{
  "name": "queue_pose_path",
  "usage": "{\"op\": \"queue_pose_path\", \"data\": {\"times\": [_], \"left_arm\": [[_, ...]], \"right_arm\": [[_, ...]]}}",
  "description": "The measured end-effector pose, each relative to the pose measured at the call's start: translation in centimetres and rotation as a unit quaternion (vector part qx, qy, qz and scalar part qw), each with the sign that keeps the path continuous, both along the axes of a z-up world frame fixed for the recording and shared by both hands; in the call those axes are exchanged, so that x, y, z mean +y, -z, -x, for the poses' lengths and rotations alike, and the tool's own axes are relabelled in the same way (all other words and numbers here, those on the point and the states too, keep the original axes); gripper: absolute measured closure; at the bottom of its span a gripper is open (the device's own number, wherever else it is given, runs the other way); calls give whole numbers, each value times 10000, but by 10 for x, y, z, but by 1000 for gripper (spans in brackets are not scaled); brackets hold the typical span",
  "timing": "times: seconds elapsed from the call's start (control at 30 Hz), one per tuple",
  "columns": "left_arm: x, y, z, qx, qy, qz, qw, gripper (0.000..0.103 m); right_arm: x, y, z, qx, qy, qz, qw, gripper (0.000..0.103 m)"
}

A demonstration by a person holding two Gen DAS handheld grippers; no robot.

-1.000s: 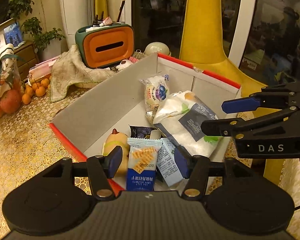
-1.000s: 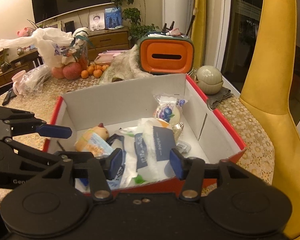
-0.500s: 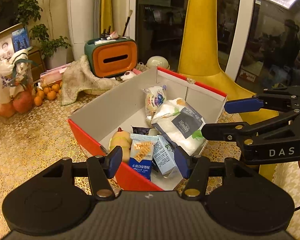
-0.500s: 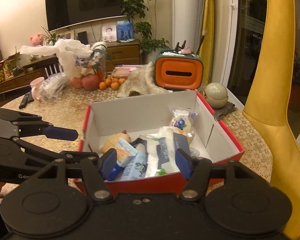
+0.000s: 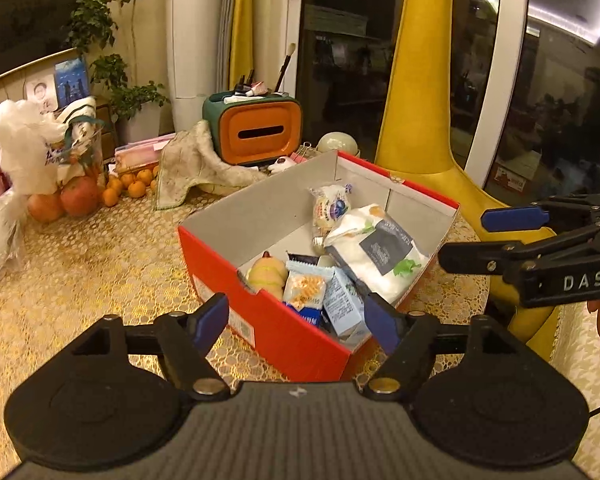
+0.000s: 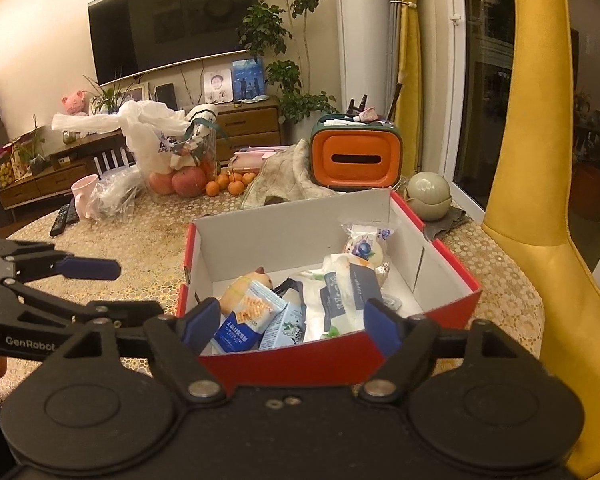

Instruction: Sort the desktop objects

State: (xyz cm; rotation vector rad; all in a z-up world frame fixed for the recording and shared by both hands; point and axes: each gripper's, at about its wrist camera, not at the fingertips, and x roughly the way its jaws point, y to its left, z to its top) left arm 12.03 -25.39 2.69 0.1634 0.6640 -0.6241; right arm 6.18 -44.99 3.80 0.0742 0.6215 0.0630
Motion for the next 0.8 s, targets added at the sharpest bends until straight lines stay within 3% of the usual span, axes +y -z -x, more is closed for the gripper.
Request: {"op": "queue_pose_path", "data": {"times": [0.07,0.27,0.4,0.8], "left_arm": [[3,2,3,20,-40,11,10000,18],[11,9,16,-51,-217,-18,9997,15],[13,11,23,-95,-298,-73,9995,2],[14,15,36,11,-232,-110,9997,1]], "right_arm": [[0,1,3,-17,2,-23,10000,22],[3,7,13,-85,37,61,9999,19],[8,12,21,-139,29,203,9997,17],[14,22,44,-141,129,152,9997,15]]}}
